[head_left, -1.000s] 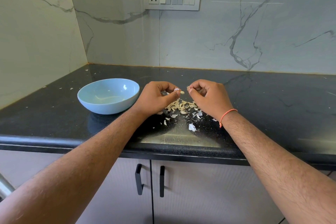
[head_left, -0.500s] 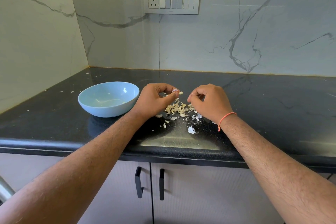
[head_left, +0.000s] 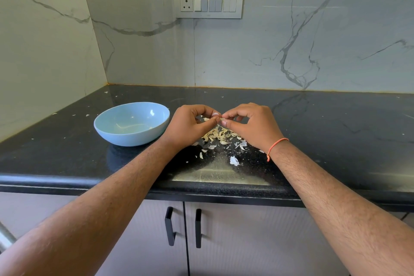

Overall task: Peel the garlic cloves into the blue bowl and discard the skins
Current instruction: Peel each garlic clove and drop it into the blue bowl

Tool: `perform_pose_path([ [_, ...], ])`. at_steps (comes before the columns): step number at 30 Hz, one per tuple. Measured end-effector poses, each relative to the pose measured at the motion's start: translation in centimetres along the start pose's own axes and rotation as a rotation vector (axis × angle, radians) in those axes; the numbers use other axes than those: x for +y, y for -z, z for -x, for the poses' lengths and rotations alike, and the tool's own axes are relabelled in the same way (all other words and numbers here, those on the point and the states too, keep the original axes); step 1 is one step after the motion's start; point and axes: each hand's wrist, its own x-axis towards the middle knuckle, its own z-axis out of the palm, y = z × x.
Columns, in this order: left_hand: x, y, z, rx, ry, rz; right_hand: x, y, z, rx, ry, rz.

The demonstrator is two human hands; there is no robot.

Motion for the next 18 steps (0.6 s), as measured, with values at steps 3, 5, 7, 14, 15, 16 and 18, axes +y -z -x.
perform_pose_path([
  [3,-0.1,-0.1,-0.1,0.003,0.008,0.024,-0.4,0.2,0.1,0.013,-0.016,-0.034],
  [5,-0.1,0.0,-0.1,0.013,0.011,0.019,-0.4,0.2,0.1,0.012,-0.023,-0.045],
  [7,-0.2,0.0,-0.2,0.018,0.009,-0.003,-0.4,0.1,0.1,0.007,-0.029,-0.049],
  [14,0.4,-0.2,0.2,0.056,-0.058,-0.093,-0.5,0.0,0.2,0.046,-0.102,-0.088],
  [15,0.7,-0.2,0.3,0.060,-0.064,-0.100,-0.5,0.0,0.3,0.058,-0.113,-0.098],
  [16,1.0,-0.2,0.4,0.061,-0.067,-0.107,-0.6,0.1,0.2,0.065,-0.120,-0.108],
  [18,1.4,-0.1,0.5,0.065,-0.064,-0.114,-0.8,0.1,0.2,0.067,-0.129,-0.115],
])
